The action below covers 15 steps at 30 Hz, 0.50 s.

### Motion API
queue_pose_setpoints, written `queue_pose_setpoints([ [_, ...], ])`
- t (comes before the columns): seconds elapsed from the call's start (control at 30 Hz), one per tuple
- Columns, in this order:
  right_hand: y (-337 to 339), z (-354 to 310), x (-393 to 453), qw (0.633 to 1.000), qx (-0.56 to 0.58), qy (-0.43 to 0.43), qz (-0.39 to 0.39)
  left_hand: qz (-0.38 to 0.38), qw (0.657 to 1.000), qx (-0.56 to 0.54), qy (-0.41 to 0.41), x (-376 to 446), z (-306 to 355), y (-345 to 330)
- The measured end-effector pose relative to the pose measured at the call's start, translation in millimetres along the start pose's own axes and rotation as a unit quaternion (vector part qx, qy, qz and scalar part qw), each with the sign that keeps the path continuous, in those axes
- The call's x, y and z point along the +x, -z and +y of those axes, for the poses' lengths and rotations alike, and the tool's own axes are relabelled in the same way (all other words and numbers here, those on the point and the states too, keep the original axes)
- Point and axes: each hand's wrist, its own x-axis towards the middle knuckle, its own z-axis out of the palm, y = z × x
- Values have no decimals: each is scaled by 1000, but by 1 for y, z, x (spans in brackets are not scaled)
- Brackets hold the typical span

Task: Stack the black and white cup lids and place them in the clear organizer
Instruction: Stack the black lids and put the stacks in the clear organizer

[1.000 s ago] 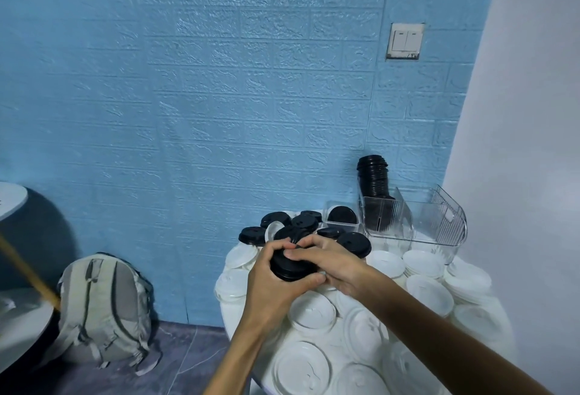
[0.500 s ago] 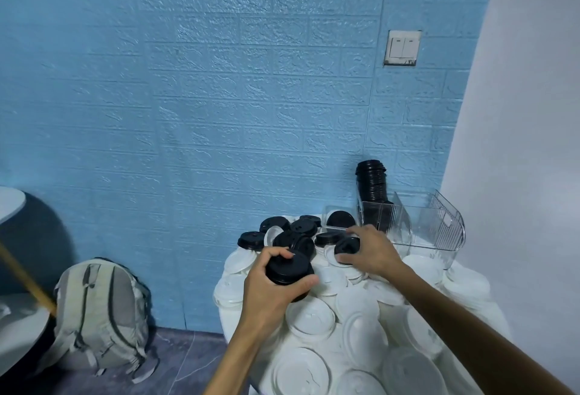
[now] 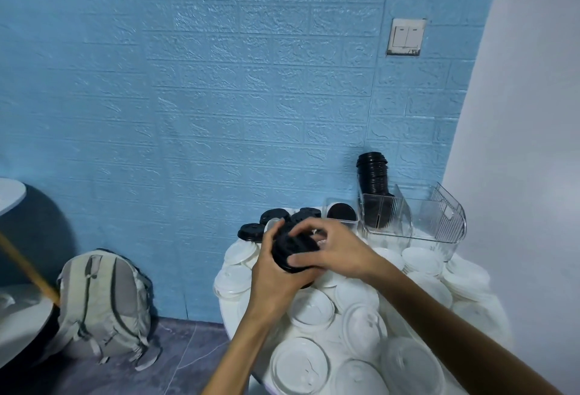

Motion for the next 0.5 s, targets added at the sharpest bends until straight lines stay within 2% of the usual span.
queue_pose_setpoints([
  [0.17,-7,-1,-3,999,-22,17,-18,0,1000,14,-13,-4,-2,1],
  [0.5,-3,9,4,996,58,-28,-63,53,998,37,-13,-5,-15,3],
])
